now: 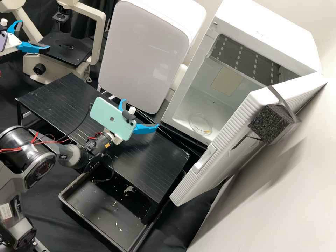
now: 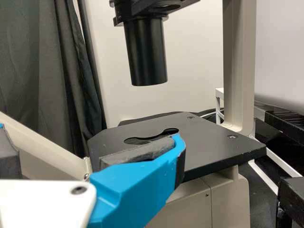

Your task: Take the petri dish out of the incubator

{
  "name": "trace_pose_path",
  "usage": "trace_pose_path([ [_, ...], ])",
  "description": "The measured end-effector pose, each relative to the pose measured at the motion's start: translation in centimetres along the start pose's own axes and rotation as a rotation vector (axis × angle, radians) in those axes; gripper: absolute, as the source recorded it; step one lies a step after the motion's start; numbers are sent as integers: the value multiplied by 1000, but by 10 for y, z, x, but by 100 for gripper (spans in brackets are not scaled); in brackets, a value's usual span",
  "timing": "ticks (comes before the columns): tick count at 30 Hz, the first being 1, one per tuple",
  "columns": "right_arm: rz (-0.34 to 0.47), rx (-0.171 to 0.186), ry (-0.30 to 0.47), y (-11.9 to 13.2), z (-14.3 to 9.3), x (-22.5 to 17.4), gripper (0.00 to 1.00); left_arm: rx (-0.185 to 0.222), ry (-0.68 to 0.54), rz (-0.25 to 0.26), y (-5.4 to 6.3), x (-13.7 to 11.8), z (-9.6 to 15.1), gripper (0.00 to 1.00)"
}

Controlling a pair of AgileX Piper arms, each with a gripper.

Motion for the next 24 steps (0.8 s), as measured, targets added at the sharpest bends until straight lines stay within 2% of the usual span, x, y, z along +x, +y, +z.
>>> trace_pose_path([
  [9, 1, 0, -2, 0, 1, -1, 100, 0, 0, 0, 0, 0, 0, 100],
  [14, 31, -20, 1, 7, 16, -13, 100, 0, 0, 0, 0, 0, 0, 100],
  [19, 95, 18, -32, 28, 44, -30, 100, 0, 0, 0, 0, 0, 0, 100],
  [24, 214, 44, -66, 57, 67, -39, 100, 0, 0, 0, 0, 0, 0, 100],
])
